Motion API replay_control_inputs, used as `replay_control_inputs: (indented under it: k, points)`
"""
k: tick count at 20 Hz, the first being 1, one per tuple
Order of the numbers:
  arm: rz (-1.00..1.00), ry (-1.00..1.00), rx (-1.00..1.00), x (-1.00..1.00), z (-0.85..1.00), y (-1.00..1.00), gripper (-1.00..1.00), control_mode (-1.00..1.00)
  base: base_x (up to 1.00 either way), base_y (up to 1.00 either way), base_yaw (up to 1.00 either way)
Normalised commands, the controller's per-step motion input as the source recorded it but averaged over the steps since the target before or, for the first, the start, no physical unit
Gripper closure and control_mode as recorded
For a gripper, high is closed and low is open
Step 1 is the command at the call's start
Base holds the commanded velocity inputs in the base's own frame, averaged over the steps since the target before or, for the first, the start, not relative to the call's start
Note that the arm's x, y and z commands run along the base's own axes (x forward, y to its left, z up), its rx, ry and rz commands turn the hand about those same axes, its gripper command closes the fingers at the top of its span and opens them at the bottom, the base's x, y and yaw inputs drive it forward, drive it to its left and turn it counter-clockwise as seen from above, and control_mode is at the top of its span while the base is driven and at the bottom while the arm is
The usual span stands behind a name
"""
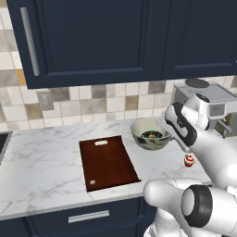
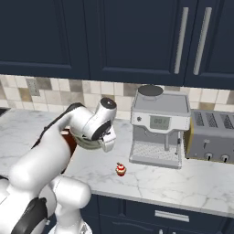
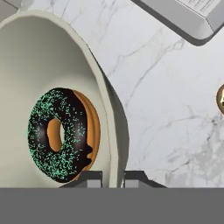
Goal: Place the bowl with donut and the cupcake onto the tray.
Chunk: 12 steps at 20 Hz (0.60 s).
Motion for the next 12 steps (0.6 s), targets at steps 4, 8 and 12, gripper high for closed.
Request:
replay_control_inputs:
  k: [4,8,12]
  points:
    - [0.03,-0.10,0.07,0.00,0.00,0.05,1.00,-1.00,0.00,0.00,0.00]
    - [0.02,0.00,0.01,0.00,0.00,0.21,1.00,-1.00,0.00,0.00,0.00]
    - [0.00,0.00,0.00,0.00,0.00,0.44,1.00,-1.00,0.00,0.00,0.00]
